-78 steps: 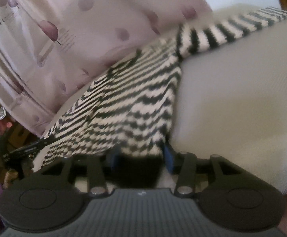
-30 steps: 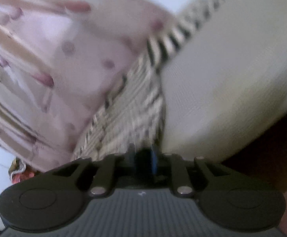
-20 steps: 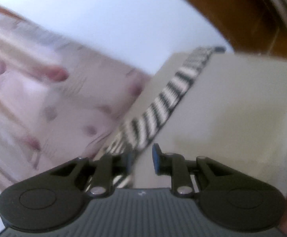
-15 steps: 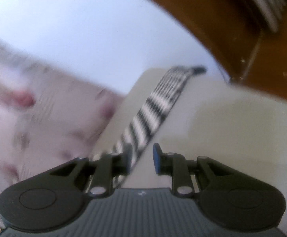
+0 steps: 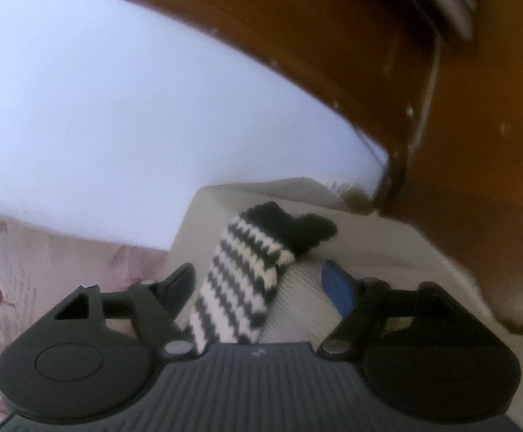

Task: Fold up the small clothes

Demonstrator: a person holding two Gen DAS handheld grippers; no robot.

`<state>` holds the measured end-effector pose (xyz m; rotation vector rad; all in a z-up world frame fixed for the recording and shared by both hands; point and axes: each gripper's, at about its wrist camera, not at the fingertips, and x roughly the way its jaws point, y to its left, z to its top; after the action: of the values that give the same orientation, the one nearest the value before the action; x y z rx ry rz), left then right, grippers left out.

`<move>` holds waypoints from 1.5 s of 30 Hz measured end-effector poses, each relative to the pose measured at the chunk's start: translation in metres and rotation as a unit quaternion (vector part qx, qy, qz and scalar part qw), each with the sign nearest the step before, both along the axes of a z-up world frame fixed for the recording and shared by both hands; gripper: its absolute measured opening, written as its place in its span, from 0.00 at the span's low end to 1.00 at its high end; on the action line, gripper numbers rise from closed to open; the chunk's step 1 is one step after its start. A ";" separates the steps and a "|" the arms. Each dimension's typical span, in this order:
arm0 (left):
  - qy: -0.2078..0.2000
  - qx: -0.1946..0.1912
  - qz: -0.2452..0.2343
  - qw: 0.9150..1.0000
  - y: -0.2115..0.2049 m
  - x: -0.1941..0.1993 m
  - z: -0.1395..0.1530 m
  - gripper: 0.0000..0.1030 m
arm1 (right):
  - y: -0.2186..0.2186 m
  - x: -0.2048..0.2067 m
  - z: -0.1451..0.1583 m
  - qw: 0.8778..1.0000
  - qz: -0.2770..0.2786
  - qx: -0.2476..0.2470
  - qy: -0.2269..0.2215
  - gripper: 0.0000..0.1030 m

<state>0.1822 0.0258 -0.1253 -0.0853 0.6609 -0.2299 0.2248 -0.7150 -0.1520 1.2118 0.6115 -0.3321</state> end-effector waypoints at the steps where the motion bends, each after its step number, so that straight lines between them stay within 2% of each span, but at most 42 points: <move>1: 0.001 0.004 0.000 1.000 -0.001 0.001 0.000 1.00 | -0.002 0.002 -0.005 1.000 -0.004 0.005 -0.001 0.74; 3: 0.002 0.011 -0.001 1.000 -0.004 0.002 -0.001 1.00 | -0.003 0.006 -0.015 1.000 -0.014 0.011 -0.013 0.57; 4: 0.002 0.014 -0.001 1.000 -0.004 0.003 -0.001 1.00 | -0.004 0.008 -0.017 1.000 -0.014 0.001 -0.014 0.42; 6: 0.004 0.017 -0.002 1.000 -0.004 0.003 -0.001 1.00 | -0.001 0.009 -0.015 1.000 -0.016 -0.016 -0.018 0.21; 7: 0.003 0.016 -0.002 1.000 -0.004 0.003 -0.001 1.00 | -0.001 0.007 -0.010 0.999 -0.012 -0.026 -0.037 0.06; 10: 0.003 0.016 -0.002 1.000 -0.004 0.003 -0.001 1.00 | 0.004 0.000 0.022 0.991 0.007 -0.088 -0.103 0.06; 18: -0.002 -0.022 0.009 1.000 0.006 0.000 0.000 1.00 | 0.035 -0.008 0.085 0.986 0.003 -0.121 -0.111 0.06; 23: -0.007 -0.054 0.012 0.998 0.014 -0.001 0.000 1.00 | 0.068 0.008 0.135 0.979 0.011 -0.137 -0.147 0.06; 29: -0.016 -0.126 0.038 0.991 0.036 -0.004 -0.002 1.00 | 0.152 0.045 0.210 0.959 0.073 -0.146 -0.230 0.06; 32: -0.019 -0.144 0.044 0.988 0.041 -0.004 -0.003 1.00 | 0.202 0.068 0.231 0.950 0.113 -0.131 -0.261 0.06; 38: -0.023 -0.163 0.049 0.985 0.046 -0.005 -0.003 1.00 | 0.307 0.110 0.243 0.931 0.191 -0.093 -0.298 0.06; 41: -0.029 -0.182 0.058 0.981 0.055 -0.009 -0.004 1.00 | 0.360 0.124 0.233 0.924 0.229 -0.073 -0.296 0.06; 45: -0.033 -0.209 0.080 0.974 0.066 -0.011 -0.006 1.00 | 0.425 0.137 0.204 0.919 0.278 -0.052 -0.275 0.06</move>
<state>0.1707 0.0915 -0.1309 -0.5323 0.5279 -0.2122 0.3619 -0.2904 0.0519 0.9189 0.4109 0.4441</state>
